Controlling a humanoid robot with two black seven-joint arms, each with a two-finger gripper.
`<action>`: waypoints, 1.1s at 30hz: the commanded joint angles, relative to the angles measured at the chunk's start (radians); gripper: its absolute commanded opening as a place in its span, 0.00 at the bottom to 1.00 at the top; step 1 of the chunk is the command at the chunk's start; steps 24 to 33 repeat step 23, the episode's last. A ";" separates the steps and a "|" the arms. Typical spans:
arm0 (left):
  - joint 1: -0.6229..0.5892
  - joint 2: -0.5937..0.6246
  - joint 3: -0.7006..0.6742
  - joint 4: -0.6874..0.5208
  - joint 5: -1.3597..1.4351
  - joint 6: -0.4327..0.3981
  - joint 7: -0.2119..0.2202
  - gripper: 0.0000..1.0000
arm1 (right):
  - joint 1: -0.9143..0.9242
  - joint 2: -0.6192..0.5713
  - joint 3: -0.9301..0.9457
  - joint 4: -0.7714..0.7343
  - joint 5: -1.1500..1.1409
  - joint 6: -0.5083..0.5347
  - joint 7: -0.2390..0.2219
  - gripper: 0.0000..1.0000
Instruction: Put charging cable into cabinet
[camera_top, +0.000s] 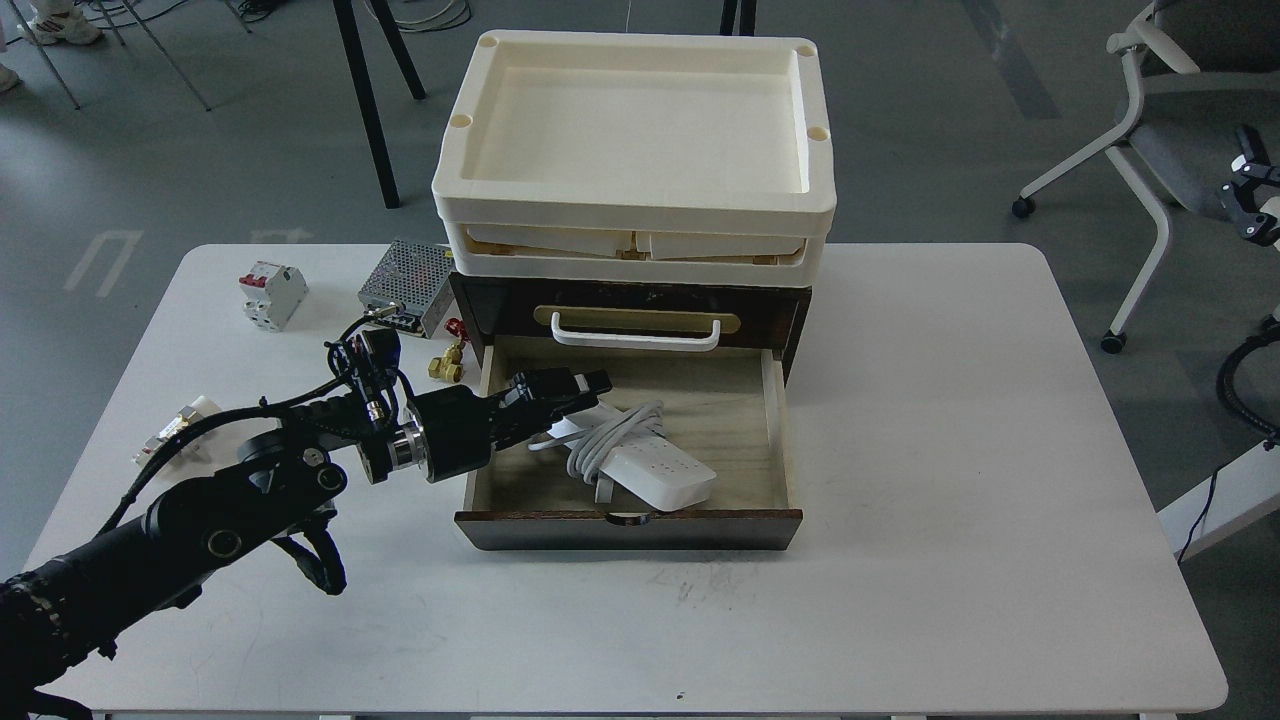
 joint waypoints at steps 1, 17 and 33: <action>0.012 0.077 -0.048 -0.004 -0.056 -0.032 0.000 0.99 | -0.002 0.000 0.001 0.002 0.000 0.000 0.000 1.00; -0.006 0.366 -0.144 0.065 -0.892 -0.084 0.000 0.99 | -0.002 0.035 0.065 0.019 0.000 0.000 0.000 1.00; -0.021 0.355 -0.278 0.088 -0.972 -0.084 0.000 0.99 | -0.002 0.026 0.086 0.019 0.000 0.000 0.000 1.00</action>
